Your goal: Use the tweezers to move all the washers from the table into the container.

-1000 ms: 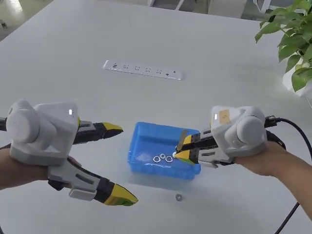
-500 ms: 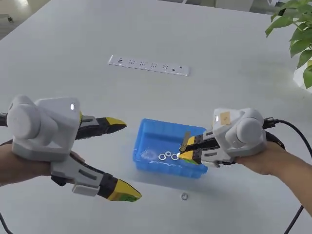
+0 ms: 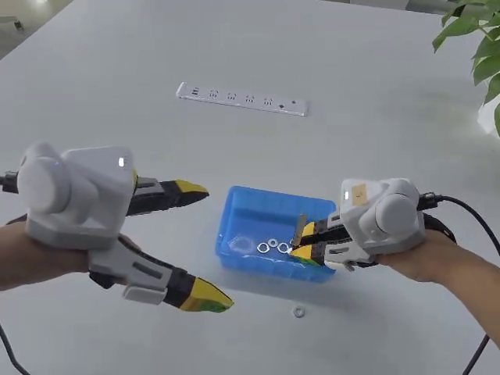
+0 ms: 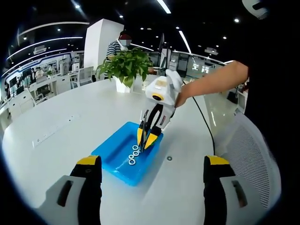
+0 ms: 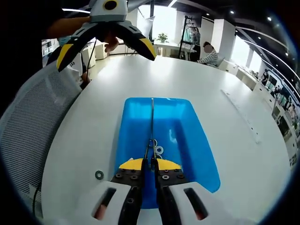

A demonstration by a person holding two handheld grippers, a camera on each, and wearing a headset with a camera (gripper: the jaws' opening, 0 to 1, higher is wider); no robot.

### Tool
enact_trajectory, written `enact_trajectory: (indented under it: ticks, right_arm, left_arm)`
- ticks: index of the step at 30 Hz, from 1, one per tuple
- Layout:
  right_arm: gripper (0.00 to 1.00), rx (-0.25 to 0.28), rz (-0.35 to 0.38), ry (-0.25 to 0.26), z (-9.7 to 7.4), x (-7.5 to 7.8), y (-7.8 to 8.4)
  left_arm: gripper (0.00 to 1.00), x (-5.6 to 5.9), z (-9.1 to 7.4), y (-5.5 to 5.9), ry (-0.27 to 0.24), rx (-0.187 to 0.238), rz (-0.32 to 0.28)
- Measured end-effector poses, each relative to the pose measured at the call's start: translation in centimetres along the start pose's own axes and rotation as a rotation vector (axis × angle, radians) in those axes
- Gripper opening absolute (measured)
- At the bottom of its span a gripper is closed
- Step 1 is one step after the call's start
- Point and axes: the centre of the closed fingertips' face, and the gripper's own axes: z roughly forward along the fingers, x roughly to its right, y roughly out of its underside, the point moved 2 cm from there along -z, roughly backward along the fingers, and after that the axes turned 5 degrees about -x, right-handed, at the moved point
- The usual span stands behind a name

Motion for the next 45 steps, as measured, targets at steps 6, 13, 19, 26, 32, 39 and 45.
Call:
enact_trajectory:
  ticks: [6, 13, 19, 26, 32, 39, 45]
  right_arm:
    - [0.09, -0.003, -0.001, -0.001, 0.0, 0.1, -0.1]
    - [0.09, -0.003, 0.004, -0.003, 0.0, 0.1, -0.1]
    - [0.09, -0.003, 0.002, -0.004, 0.0, 0.1, 0.0]
    - [0.09, -0.003, -0.002, -0.003, 0.0, 0.1, -0.1]
    - [0.09, 0.000, -0.001, 0.000, 0.0, 0.1, 0.0]
    - [0.09, -0.002, -0.005, 0.000, 0.0, 0.1, 0.0]
    - [0.09, -0.003, -0.007, 0.002, 0.0, 0.1, 0.1]
  left_arm:
    - [0.90, -0.1, 0.7, -0.6, 0.012, 0.004, 0.010]
    - [0.70, -0.7, 2.0, -1.7, 0.005, 0.003, 0.068]
    - [0.60, -0.6, 3.6, -2.8, 0.050, -0.002, 0.111]
    - [0.52, -1.0, 5.3, -3.0, 0.077, -0.035, 0.144]
    - [0.42, -1.4, 6.6, -2.8, 0.097, -0.073, 0.160]
    - [0.29, -1.9, 8.1, -3.1, 0.114, -0.099, 0.195]
    - [0.24, -1.9, 9.2, -3.9, 0.130, -0.100, 0.232]
